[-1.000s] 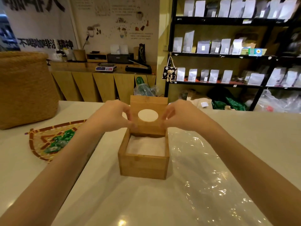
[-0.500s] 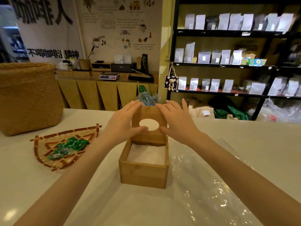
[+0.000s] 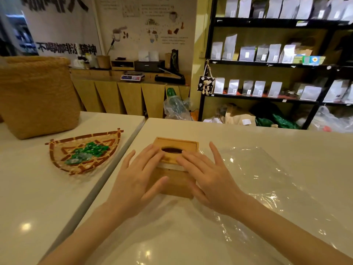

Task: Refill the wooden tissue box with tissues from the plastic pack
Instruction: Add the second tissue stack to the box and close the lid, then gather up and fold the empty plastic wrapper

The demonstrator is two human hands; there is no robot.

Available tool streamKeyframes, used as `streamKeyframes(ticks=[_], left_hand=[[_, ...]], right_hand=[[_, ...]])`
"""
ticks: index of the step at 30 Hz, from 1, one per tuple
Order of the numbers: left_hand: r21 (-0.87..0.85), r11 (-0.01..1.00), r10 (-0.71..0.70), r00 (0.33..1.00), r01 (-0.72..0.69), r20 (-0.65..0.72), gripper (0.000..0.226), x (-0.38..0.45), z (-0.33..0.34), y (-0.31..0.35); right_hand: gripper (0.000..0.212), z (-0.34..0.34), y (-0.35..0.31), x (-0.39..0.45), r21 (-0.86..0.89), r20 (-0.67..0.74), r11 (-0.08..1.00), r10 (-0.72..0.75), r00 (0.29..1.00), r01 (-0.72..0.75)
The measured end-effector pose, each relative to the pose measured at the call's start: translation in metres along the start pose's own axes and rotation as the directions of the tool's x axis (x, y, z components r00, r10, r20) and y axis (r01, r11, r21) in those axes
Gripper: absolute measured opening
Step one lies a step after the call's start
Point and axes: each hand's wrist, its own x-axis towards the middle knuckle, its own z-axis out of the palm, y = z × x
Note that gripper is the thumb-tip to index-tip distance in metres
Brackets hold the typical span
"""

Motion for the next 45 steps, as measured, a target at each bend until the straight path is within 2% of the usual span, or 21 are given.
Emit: streamKeyframes(ticks=[5,10,12,14,16,17,19,20,22,23,26,28,30,32,35,39,42,43,45], left_hand=[[0.049,0.998,-0.034,0.998,0.031,0.055,0.060,-0.009,0.010,0.000],[0.061,0.996,-0.060,0.998,0.059,0.010,0.062,-0.009,0.012,0.010],[0.014,0.999,-0.042,0.997,0.043,-0.066,0.058,-0.005,0.007,0.029],[-0.084,0.995,0.042,0.993,-0.052,-0.114,0.052,-0.001,0.001,0.060],[-0.180,0.971,0.133,0.983,-0.155,-0.127,0.047,-0.001,0.005,0.091],[-0.239,0.958,0.137,0.985,-0.158,-0.102,0.047,-0.001,0.009,0.106],[-0.359,0.933,0.068,0.991,-0.022,0.114,0.056,0.001,0.016,0.134],[-0.349,0.935,0.038,0.964,0.059,0.263,0.061,0.003,0.024,0.142],[-0.189,0.968,-0.045,0.857,0.165,0.514,0.068,0.009,0.047,0.148],[-0.115,0.975,-0.092,0.817,0.190,0.569,0.071,0.014,0.056,0.149],[0.029,0.980,-0.177,0.787,0.199,0.592,0.076,0.027,0.080,0.150],[0.056,0.979,-0.192,0.783,0.198,0.592,0.075,0.035,0.089,0.149],[0.059,0.978,-0.199,0.790,0.202,0.580,0.073,0.042,0.095,0.149],[0.062,0.970,-0.227,0.786,0.235,0.575,0.071,0.048,0.099,0.148],[0.057,0.952,-0.277,0.766,0.301,0.580,0.067,0.056,0.102,0.148],[-0.007,0.943,-0.279,0.804,0.332,0.526,0.072,0.062,0.105,0.147],[-0.185,0.899,-0.278,0.844,0.397,0.459,0.084,0.065,0.102,0.146],[-0.284,0.857,-0.288,0.857,0.429,0.427,0.085,0.066,0.099,0.147],[-0.509,0.701,-0.333,0.861,0.499,0.386,0.084,0.069,0.095,0.149]], right_hand=[[0.050,0.012,-0.007,-0.013,0.022,0.055,0.997,0.069,0.996,-0.070],[0.051,0.009,-0.010,-0.015,0.056,0.108,0.993,0.102,0.989,-0.108],[0.051,-0.002,-0.004,-0.014,0.079,0.097,0.990,0.113,0.989,-0.121],[0.052,-0.019,0.008,-0.020,0.074,0.080,0.984,0.156,0.985,-0.162],[0.052,-0.035,0.026,-0.034,0.056,0.054,0.966,0.250,0.967,-0.253],[0.052,-0.043,0.036,-0.043,0.051,0.042,0.946,0.317,0.948,-0.319],[0.049,-0.056,0.057,-0.066,0.053,0.082,0.876,0.475,0.876,-0.480],[0.046,-0.060,0.068,-0.079,0.036,0.138,0.826,0.553,0.821,-0.563],[0.047,-0.064,0.090,-0.108,-0.069,0.241,0.721,0.683,0.690,-0.689],[0.048,-0.064,0.099,-0.123,-0.140,0.270,0.673,0.732,0.625,-0.727],[0.062,-0.063,0.117,-0.156,-0.331,0.295,0.544,0.836,0.463,-0.771],[0.068,-0.061,0.122,-0.167,-0.372,0.301,0.450,0.886,0.353,-0.812],[0.074,-0.059,0.124,-0.172,-0.372,0.310,0.383,0.910,0.276,-0.845],[0.075,-0.057,0.126,-0.174,-0.340,0.300,0.358,0.918,0.260,-0.870],[0.064,-0.057,0.127,-0.175,-0.258,0.269,0.363,0.917,0.295,-0.895],[0.052,-0.059,0.123,-0.172,-0.047,0.193,0.334,0.928,0.320,-0.941],[0.044,-0.058,0.118,-0.170,0.045,0.122,0.326,0.936,0.329,-0.944],[0.043,-0.057,0.116,-0.170,0.055,0.096,0.332,0.937,0.336,-0.942],[0.044,-0.056,0.117,-0.169,0.105,0.048,0.340,0.937,0.347,-0.934]])
